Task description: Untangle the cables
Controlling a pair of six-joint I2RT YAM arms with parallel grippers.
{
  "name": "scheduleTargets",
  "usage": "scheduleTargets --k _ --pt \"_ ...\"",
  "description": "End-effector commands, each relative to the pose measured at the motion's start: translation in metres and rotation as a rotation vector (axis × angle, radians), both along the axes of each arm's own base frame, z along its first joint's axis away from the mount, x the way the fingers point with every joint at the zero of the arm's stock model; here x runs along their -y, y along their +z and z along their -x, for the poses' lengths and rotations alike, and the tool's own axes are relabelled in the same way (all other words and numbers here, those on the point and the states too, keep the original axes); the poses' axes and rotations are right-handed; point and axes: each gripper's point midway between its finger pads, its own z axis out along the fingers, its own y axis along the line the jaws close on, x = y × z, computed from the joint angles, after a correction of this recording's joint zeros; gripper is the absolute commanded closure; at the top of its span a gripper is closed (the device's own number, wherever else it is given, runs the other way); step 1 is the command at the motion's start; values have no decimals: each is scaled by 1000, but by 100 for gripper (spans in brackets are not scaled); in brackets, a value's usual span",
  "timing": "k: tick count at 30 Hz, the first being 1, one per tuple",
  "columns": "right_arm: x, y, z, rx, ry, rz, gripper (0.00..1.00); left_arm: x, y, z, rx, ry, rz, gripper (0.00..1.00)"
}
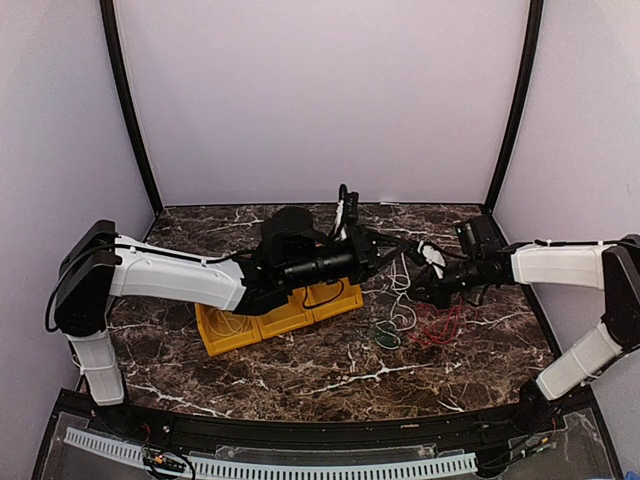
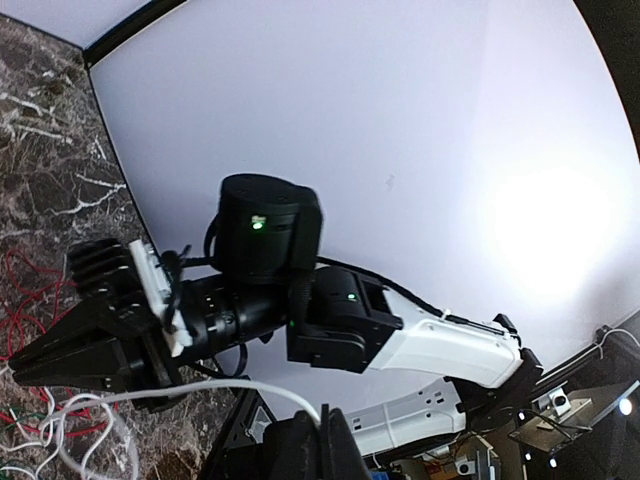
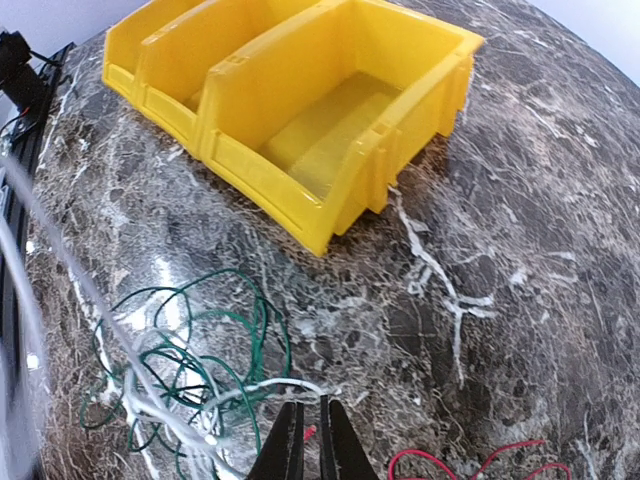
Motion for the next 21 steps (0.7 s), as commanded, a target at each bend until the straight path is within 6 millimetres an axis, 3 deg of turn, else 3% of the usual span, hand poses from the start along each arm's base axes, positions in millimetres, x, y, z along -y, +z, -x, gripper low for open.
scheduleTargets --k 1,4,9,13,16,18,21 --pt "12 9 -21 9 -65 -3 92 -18 86 4 177 39 43 100" --pt "19 20 -24 35 -87 -20 92 -27 100 6 237 60 -1 100" --pt "25 39 -18 141 -73 -12 84 -44 90 3 274 120 -92 100" --pt "14 76 13 227 59 -115 49 -55 72 -2 265 147 -125 100" --pt "-1 88 37 275 151 -159 26 -61 62 -7 257 156 -141 100" --pt "-13 85 47 261 197 -166 20 -63 59 -9 259 160 -152 100" --pt "-31 71 43 203 202 -132 19 -66 56 -11 259 172 -158 100"
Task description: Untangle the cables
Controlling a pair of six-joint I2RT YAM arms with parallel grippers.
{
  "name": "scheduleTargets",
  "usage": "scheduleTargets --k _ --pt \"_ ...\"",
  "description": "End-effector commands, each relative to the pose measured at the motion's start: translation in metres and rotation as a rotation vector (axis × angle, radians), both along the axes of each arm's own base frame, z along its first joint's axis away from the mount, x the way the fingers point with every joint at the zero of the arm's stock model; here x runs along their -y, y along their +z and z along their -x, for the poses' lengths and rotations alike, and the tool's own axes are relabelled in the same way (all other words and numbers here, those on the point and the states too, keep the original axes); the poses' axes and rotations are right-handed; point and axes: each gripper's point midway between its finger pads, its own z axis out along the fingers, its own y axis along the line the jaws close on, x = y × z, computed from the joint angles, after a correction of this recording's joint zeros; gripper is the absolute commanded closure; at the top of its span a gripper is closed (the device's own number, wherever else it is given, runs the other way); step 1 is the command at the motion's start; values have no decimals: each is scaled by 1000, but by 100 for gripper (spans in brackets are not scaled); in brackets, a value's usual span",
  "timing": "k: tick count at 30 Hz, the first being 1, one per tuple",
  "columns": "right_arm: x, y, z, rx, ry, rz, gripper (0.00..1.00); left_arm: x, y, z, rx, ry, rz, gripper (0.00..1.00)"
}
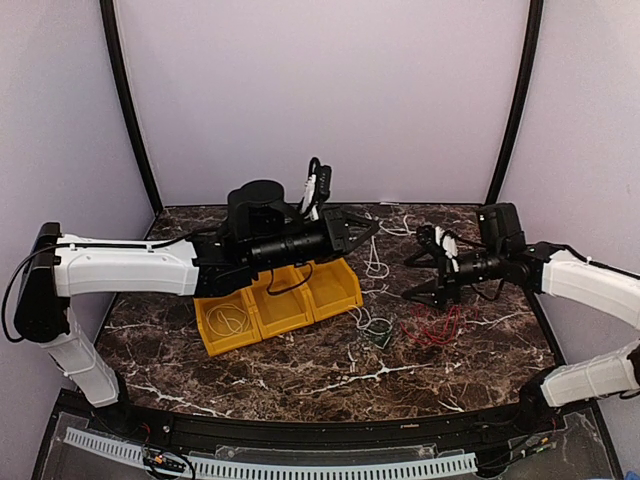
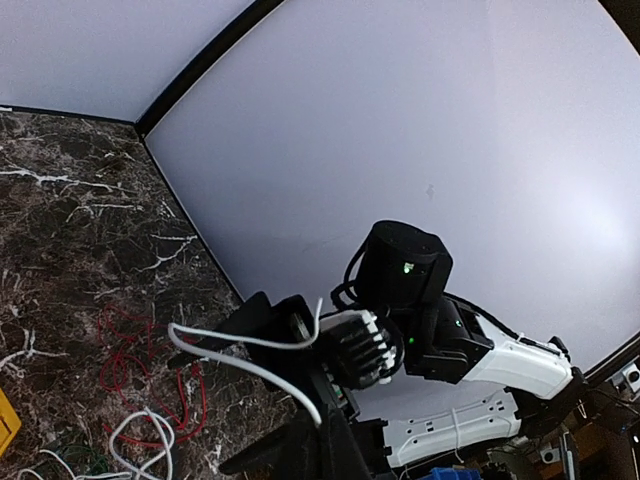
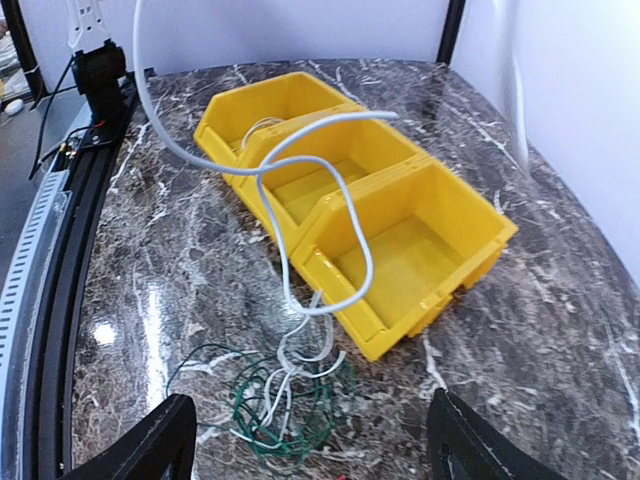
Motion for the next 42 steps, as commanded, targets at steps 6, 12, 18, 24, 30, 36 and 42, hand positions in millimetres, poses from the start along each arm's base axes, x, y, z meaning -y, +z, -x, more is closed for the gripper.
scheduleTargets --k 6,12,18,24,30,36,42 --pt "-44 -27 -4 -87 62 20 16 -17 7 -3 35 39 13 100" --pt "-60 -40 2 -106 90 51 16 -23 11 -2 40 55 22 100" --pt "-55 -90 4 -52 64 217 21 -51 23 -11 114 166 -77 100" --pt "-63 -96 -1 -61 53 262 15 -120 3 -33 82 335 -258 100" --pt "-80 -104 6 -56 89 301 14 -184 -25 -31 18 421 -396 100" --pt "-84 -130 -6 -84 38 391 26 -210 -41 -24 -9 438 -499 100" --pt "-72 -141 -14 -70 -10 468 77 -205 -54 -21 -36 399 -510 100"
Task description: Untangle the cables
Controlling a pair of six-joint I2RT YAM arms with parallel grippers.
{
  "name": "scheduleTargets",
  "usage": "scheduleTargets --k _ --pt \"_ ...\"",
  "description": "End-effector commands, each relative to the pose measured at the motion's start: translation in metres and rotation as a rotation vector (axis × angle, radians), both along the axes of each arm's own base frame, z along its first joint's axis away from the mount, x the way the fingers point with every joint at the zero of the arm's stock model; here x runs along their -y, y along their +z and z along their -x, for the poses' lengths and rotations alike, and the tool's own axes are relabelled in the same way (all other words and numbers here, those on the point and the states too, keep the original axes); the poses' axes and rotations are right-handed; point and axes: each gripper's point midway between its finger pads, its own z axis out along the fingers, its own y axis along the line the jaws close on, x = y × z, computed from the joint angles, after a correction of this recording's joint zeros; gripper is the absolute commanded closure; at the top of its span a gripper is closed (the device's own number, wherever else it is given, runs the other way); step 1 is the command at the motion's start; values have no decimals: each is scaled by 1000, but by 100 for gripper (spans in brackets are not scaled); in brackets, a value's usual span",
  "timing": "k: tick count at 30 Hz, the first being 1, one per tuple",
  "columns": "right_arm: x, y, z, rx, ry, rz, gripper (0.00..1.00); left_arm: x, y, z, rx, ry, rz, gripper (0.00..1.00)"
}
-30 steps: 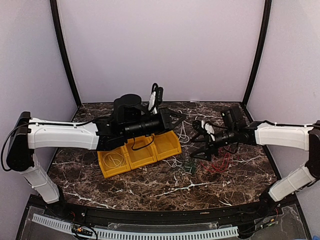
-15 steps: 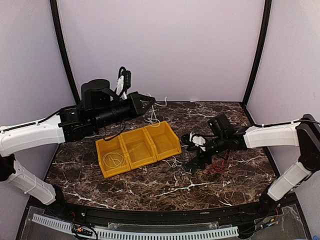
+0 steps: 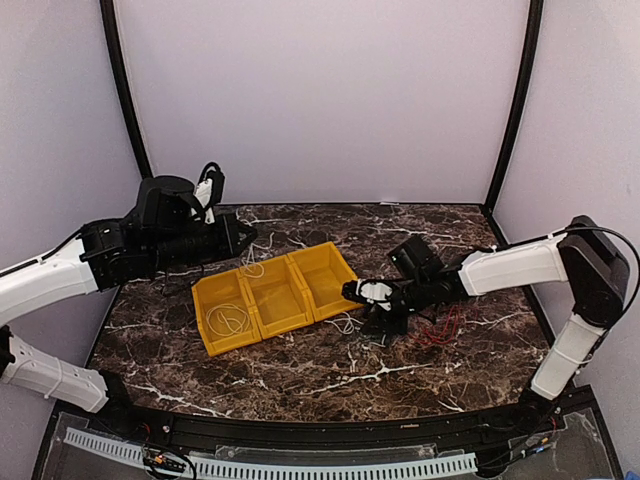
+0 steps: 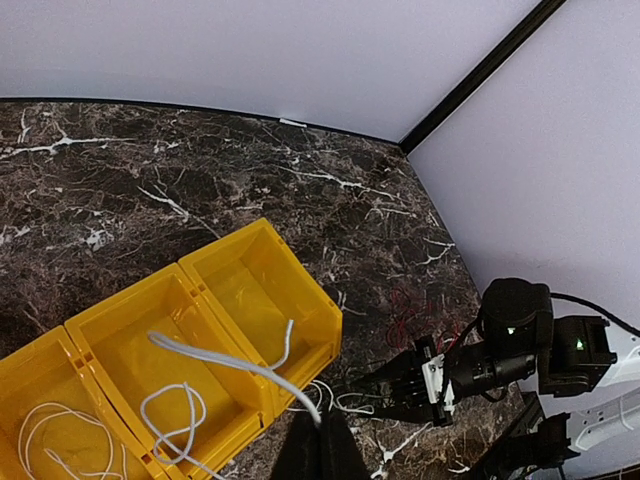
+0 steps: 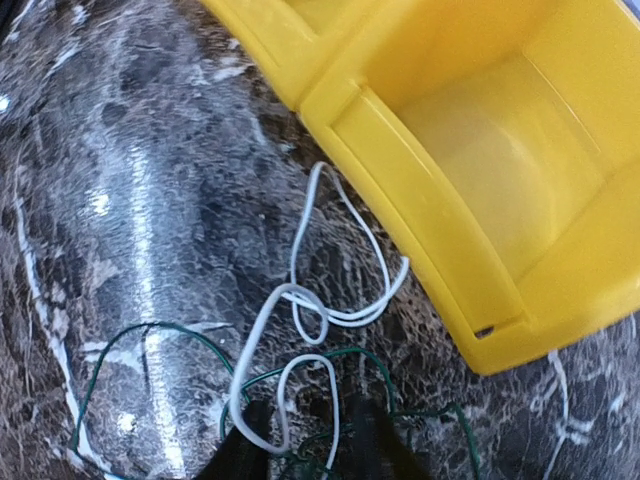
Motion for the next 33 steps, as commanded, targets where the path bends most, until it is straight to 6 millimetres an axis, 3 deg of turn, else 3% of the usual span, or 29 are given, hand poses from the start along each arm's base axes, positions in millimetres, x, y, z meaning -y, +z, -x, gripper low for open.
scheduleTargets --k 1,3,7,11,15,17,21,24,28,33 --pt "9 3 -14 57 -44 56 82 -4 -15 6 -32 -23 -36 100" --pt "19 7 -20 58 -72 58 89 -2 -18 7 -42 -34 -42 100" --pt "46 20 -36 77 -140 66 91 -7 -18 9 -50 -35 -77 100" --pt "78 30 -55 87 -231 79 92 -22 -18 11 -52 -9 -141 100" --pt "97 35 -65 66 -295 108 91 -41 -30 13 -82 32 -215 100" --pt "101 36 -66 66 -310 119 85 -48 -35 12 -90 47 -231 100" --pt "98 49 -62 73 -309 68 52 -56 -47 10 -112 72 -246 100" --pt "102 61 -67 124 -346 41 39 -61 -56 9 -131 87 -257 100" --pt "119 67 -80 143 -426 19 34 -66 -69 7 -166 108 -259 100" --pt "122 67 -81 130 -438 -3 31 -68 -92 8 -211 129 -250 100"
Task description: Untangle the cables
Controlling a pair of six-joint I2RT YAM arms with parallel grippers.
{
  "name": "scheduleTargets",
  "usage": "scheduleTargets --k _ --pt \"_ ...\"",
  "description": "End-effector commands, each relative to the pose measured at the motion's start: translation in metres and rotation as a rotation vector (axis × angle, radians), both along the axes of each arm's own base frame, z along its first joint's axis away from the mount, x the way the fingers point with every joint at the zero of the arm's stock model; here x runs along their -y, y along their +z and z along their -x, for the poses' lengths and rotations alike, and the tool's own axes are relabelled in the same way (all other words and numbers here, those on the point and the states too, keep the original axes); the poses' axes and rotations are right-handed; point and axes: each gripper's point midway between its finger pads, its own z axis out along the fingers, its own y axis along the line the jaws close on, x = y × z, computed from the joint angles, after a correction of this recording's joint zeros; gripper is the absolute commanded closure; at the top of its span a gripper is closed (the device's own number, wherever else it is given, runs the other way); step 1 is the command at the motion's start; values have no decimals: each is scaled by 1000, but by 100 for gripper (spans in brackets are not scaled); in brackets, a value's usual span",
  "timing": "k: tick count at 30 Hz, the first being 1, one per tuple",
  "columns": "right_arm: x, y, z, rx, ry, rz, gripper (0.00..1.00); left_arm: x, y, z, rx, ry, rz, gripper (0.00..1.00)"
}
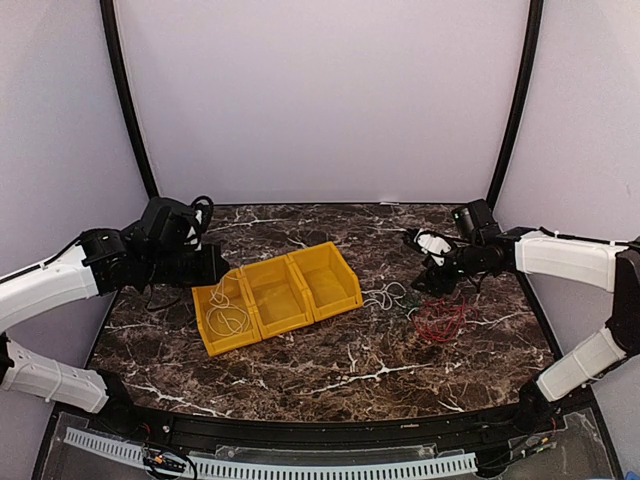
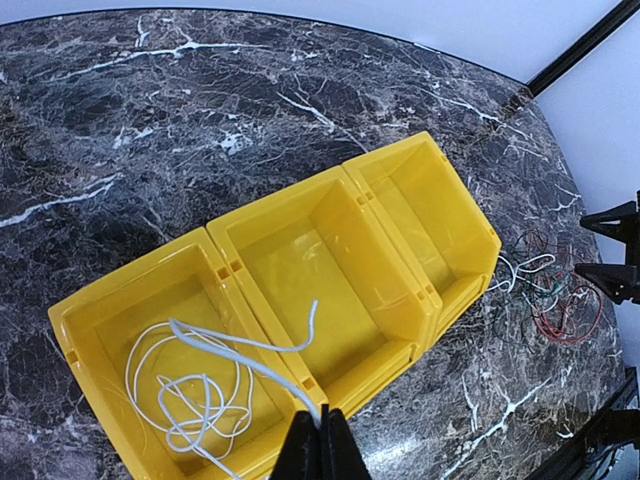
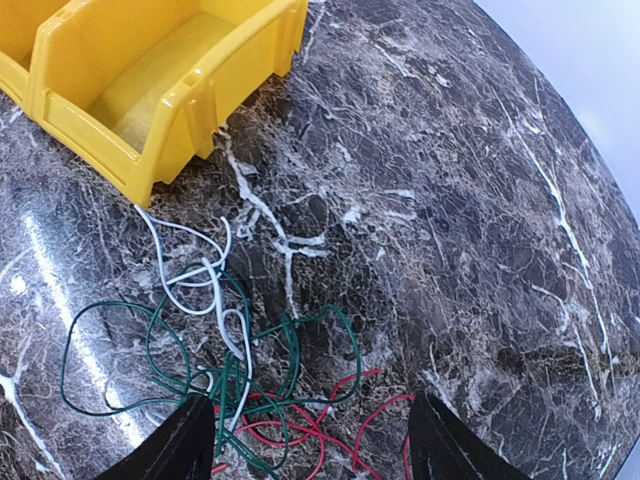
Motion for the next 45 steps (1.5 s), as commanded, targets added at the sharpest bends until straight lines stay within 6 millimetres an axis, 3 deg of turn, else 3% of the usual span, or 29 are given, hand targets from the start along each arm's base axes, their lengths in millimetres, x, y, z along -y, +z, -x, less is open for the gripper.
scheduleTargets --k 1,21,32,37,39,42,45 --pt "1 3 -4 16 -21 -35 31 -4 -20 2 -38 30 13 100" --pt "3 1 -7 41 -29 -33 31 -30 -94 -7 -191 196 -133 100" --pt "2 0 -5 38 -21 -31 31 -14 -116 -14 -230 147 -135 100" --pt "3 -1 -5 36 -19 -27 31 -13 -120 -15 -242 136 -159 92" --pt "4 -1 -6 40 -23 -25 31 -13 -117 -15 -242 133 -162 84" --pt "4 -2 -7 41 -25 -24 31 -15 -107 -14 -231 135 -157 72" --pt "4 -2 -7 42 -26 -22 31 -19 -91 -13 -205 143 -151 66"
